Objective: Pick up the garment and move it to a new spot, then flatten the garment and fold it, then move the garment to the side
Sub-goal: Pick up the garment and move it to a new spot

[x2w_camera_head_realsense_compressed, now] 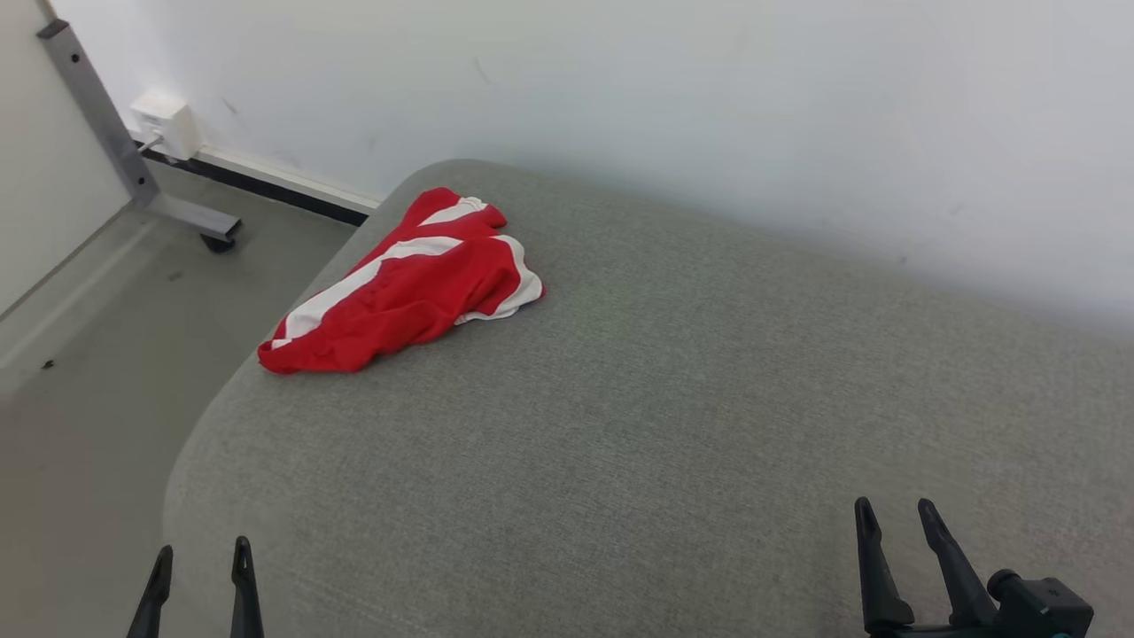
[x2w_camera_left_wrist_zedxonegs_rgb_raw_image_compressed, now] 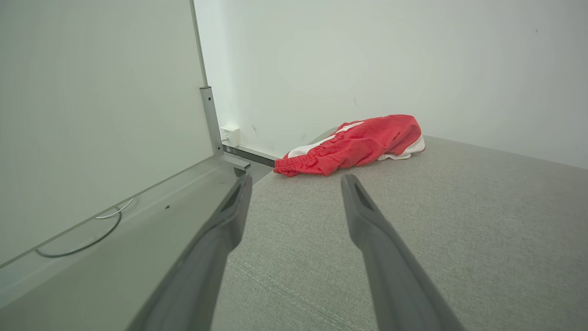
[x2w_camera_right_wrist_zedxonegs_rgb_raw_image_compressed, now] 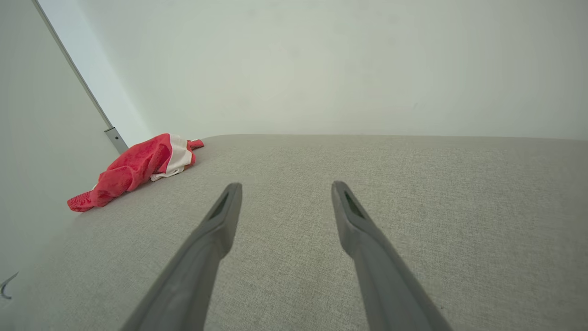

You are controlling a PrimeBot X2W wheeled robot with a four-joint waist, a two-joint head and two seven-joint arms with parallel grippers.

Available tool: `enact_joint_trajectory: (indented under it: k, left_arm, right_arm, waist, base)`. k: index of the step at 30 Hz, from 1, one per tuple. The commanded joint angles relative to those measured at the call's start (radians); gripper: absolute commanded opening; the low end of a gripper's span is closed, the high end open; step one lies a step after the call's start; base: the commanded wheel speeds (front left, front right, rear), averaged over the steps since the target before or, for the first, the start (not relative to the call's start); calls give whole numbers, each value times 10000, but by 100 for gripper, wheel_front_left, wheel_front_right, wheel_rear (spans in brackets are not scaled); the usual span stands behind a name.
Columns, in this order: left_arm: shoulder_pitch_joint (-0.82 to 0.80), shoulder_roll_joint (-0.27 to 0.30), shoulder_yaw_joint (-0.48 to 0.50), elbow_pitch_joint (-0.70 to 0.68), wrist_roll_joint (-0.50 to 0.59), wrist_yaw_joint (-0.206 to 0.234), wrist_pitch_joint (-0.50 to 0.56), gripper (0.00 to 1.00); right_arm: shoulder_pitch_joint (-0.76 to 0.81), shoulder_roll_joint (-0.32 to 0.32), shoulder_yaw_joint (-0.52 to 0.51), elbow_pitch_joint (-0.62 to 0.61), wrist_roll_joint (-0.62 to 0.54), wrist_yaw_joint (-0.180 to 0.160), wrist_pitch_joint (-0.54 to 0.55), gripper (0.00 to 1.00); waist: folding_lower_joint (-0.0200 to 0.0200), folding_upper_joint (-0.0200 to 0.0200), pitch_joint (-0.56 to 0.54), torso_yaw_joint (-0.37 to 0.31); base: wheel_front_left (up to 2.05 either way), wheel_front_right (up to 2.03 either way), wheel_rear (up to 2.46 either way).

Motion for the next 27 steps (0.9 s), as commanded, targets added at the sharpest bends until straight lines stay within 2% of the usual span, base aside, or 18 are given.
enact_joint_trajectory:
  k: [1, 15, 18, 27]
  left_arm:
    - [109, 49, 44, -33, -79, 13, -28, 100]
    - [105, -98, 319, -99, -162, 63, -27, 100]
    - [-251, -88, 279, -28, -153, 32, -27, 100]
    - [-2229, 264, 70, 442, -306, -106, -27, 100]
  right_arm:
    - [17, 27, 7, 19, -23, -29, -2, 100]
    - [-130, -75, 77, -54, -48, -29, 102, 100]
    - [-137, -78, -238, -89, -58, -29, 74, 100]
    - [-574, -231, -721, -590, -337, -29, 344, 100]
  waist:
    - [-1, 0, -70, 402]
    - [-1, 0, 107, 525]
    - [-1, 0, 169, 515]
    - [-1, 0, 1207, -237]
  base:
    - [0, 0, 0]
    - [0, 0, 0]
    - [0, 0, 0]
    - [0, 0, 0]
